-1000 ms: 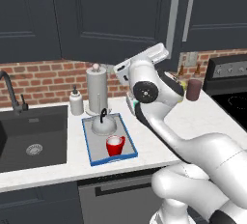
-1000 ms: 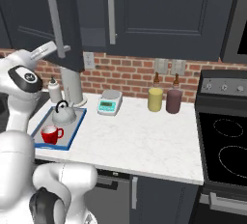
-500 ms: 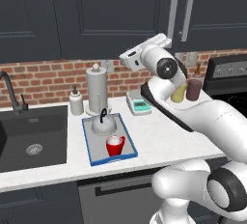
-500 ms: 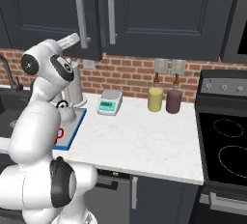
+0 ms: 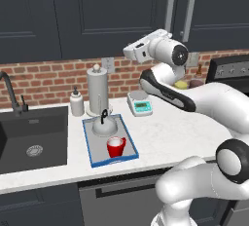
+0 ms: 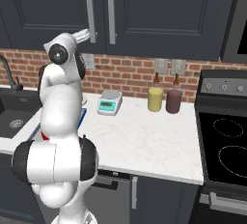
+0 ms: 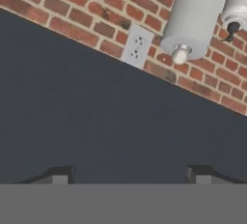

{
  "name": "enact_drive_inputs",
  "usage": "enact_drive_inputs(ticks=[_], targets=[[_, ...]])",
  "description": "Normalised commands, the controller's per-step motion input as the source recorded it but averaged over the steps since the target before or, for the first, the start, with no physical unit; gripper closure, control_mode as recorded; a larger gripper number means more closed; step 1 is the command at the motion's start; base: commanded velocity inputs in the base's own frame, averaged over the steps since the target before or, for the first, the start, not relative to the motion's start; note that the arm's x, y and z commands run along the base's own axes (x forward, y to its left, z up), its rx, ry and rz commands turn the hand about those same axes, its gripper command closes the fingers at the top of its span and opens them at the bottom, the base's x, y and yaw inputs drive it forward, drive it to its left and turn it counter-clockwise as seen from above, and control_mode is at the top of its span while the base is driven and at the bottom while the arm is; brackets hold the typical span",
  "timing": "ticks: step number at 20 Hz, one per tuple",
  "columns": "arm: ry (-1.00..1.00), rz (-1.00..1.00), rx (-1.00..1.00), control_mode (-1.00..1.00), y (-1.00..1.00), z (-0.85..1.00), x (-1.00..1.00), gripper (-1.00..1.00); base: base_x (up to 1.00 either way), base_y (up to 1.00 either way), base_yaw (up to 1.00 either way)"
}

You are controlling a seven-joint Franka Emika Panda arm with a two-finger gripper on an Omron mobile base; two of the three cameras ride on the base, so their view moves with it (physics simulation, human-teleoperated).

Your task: Pick the kettle from the counter and place it on the tray. Then pick the mug from the cabinet and place it on the tray. Then close the cabinet doors.

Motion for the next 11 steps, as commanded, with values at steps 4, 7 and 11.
enact_drive_inputs(ticks=[4,7,11], targets=[[0.11,0.18,0.0,-1.0,-0.02,0.0,0.65,-1.0,0.0,0.0,0.0],[0.1,0.17,0.0,-1.0,-0.02,-0.02,0.54,-1.0,0.0,0.0,0.0],[0.08,0.13,0.0,-1.0,-0.01,-0.07,0.36,-1.0,0.0,0.0,0.0]])
